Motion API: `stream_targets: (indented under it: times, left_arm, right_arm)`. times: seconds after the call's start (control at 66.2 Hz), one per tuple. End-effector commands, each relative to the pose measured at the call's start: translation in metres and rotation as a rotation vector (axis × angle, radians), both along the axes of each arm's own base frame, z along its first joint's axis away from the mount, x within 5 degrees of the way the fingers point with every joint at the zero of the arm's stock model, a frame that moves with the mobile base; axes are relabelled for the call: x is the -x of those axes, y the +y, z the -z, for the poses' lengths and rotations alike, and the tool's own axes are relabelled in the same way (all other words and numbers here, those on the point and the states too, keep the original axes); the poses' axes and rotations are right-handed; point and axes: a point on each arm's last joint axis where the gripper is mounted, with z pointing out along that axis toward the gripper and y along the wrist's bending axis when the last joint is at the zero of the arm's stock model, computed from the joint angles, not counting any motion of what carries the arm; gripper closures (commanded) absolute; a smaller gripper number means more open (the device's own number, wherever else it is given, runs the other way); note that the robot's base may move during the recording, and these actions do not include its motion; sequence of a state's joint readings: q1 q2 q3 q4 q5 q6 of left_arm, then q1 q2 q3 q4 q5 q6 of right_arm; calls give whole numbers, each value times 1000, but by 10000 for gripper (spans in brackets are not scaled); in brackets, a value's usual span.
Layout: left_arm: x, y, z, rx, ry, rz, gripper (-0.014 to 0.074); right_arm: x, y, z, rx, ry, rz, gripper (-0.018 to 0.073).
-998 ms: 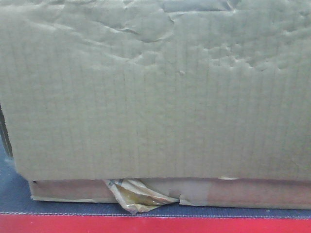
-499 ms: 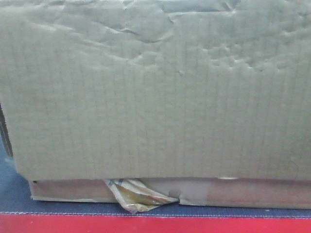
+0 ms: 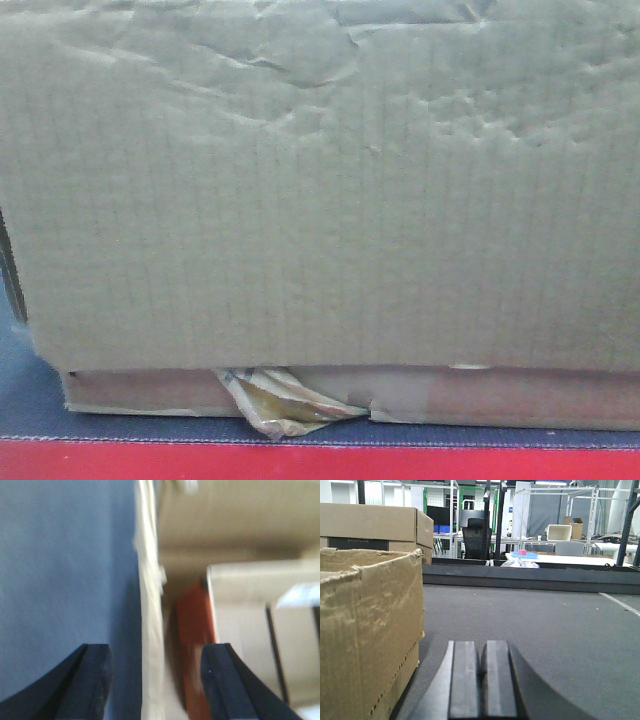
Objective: Stack two boxes on right shelf middle
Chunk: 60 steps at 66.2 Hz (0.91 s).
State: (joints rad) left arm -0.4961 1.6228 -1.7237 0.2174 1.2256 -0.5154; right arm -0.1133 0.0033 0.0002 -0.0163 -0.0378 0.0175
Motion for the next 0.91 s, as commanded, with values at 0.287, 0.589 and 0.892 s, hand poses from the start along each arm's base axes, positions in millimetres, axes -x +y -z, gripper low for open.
stream_targets:
  times: [0.287, 0.589, 0.892]
  left_arm:
    - [10, -1, 48, -53, 159, 22, 285]
    - [10, -2, 51, -46, 173, 23, 285]
    - [10, -2, 51, -46, 173, 23, 285]
  right_arm:
    - [1, 0, -2, -2, -19, 5, 722]
    - [1, 0, -2, -2, -19, 5, 722]
    - [1, 0, -2, -2, -19, 5, 722]
